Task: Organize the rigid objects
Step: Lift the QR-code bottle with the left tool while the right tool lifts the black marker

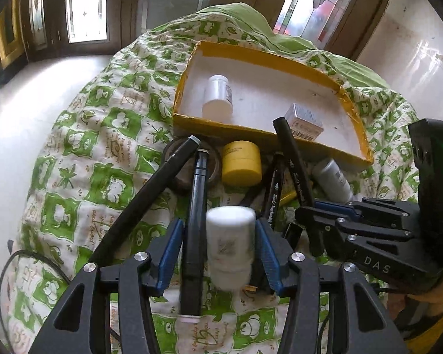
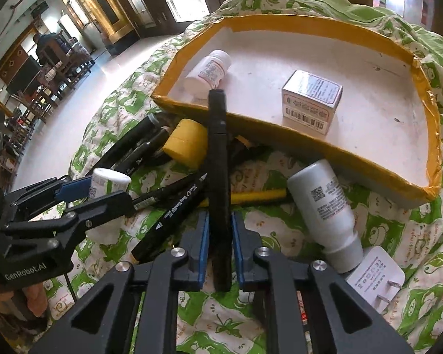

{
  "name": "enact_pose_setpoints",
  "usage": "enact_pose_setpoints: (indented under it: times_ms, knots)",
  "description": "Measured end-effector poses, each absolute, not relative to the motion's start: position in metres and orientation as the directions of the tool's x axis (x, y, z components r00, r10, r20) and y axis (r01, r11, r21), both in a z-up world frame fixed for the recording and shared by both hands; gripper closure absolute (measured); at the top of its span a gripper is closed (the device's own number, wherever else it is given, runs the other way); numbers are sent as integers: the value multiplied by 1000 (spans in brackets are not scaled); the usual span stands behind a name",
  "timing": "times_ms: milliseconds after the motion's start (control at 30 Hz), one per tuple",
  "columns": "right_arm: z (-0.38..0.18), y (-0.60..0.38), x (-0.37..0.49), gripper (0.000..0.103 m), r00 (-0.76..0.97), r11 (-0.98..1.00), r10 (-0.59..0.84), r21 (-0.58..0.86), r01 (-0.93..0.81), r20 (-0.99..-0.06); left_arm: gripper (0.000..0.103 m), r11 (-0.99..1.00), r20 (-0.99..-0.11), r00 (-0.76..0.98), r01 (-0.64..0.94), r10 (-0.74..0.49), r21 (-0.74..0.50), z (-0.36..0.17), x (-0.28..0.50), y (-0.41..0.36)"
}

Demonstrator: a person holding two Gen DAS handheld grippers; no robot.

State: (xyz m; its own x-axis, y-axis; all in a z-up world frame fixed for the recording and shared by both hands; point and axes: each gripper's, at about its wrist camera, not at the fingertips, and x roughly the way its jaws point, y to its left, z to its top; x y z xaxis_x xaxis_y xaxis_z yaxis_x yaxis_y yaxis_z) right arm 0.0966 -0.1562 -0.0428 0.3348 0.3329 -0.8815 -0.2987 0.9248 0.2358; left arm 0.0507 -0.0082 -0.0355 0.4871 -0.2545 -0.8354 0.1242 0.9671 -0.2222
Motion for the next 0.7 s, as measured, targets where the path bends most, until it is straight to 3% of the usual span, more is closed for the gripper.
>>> enact_pose_setpoints:
  times_ms: [367, 467, 700]
  knots:
    - [-38, -161, 95, 89, 351, 925, 340, 242, -293, -873, 48, 946, -817, 482, 225, -315, -232, -31, 44, -24]
    - [-38, -163, 96, 89, 354, 927, 345, 255, -276, -869, 55, 939, -839, 437, 255, -325, -231, -40, 51, -34]
    - [-39, -166, 97, 89, 350, 928, 348, 267, -259, -870, 61, 935, -864, 381, 262, -329, -240, -56, 63, -42]
